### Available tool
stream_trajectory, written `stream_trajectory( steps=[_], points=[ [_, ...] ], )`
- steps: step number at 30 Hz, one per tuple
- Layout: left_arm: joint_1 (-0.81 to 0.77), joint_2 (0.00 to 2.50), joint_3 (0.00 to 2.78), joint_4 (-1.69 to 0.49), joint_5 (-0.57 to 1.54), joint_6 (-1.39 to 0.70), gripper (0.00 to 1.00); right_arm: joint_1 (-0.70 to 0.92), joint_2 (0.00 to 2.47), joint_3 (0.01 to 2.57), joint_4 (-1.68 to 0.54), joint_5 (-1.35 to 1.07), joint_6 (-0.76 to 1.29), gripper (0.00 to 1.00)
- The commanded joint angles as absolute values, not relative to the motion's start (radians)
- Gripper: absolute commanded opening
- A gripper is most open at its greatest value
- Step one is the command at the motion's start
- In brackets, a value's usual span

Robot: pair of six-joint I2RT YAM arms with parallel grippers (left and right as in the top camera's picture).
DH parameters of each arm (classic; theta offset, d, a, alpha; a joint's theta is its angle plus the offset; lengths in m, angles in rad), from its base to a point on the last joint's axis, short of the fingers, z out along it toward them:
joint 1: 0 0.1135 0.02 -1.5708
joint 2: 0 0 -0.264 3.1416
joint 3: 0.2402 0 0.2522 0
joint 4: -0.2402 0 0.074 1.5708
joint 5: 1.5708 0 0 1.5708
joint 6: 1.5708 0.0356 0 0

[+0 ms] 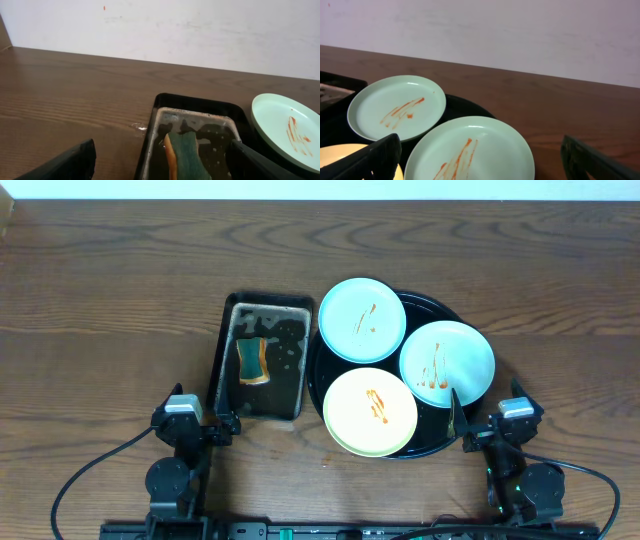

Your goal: Clean dirty plates on tray and stack at the side

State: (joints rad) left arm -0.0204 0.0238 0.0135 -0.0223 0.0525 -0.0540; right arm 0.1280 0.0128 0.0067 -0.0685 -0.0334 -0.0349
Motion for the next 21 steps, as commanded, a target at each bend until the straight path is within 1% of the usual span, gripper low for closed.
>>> stream_trajectory(
  steps=[1,21],
  points=[
    [-0.017,0.026,0.004,-0.069,0.040,-0.045,0.84,0.107,0.016,0.006,-0.072,-0.042,-0.046,0.99],
    [-0.017,0.026,0.004,-0.067,0.040,-0.038,0.84,0.107,0.016,0.006,-0.070,-0.042,-0.046,0.99]
  ],
)
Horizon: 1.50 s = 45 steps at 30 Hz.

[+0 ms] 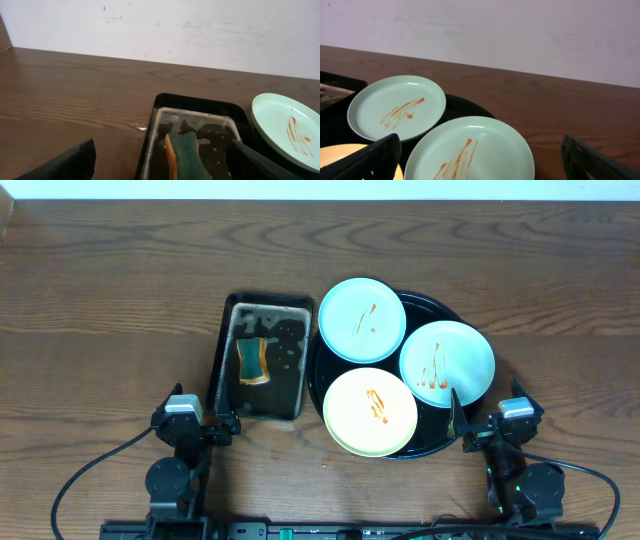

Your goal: Clean dirty plates on tray and stack at the side

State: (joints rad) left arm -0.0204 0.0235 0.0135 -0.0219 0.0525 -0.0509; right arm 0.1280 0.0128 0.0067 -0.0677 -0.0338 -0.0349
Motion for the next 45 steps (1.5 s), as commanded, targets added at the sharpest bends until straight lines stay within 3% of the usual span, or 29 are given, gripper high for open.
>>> stream_trajectory(
  steps=[1,10,25,45],
  points=[
    [-0.017,0.026,0.004,-0.067,0.040,-0.038,0.84,0.107,0.016,0.006,-0.071,-0.042,-0.046,0.99],
    [-0.017,0.026,0.005,-0.059,0.052,-0.148,0.84,0.107,0.016,0.006,-0.068,-0.041,-0.047,0.99],
    [-0.017,0.091,0.147,-0.094,0.052,-0.147,0.84,0.107,0.071,0.080,-0.090,0.023,-0.047,0.99],
    [-0.017,0.636,0.603,-0.417,0.096,-0.148,0.84,0.107,0.725,0.578,-0.366,0.025,-0.015,0.99]
  ],
)
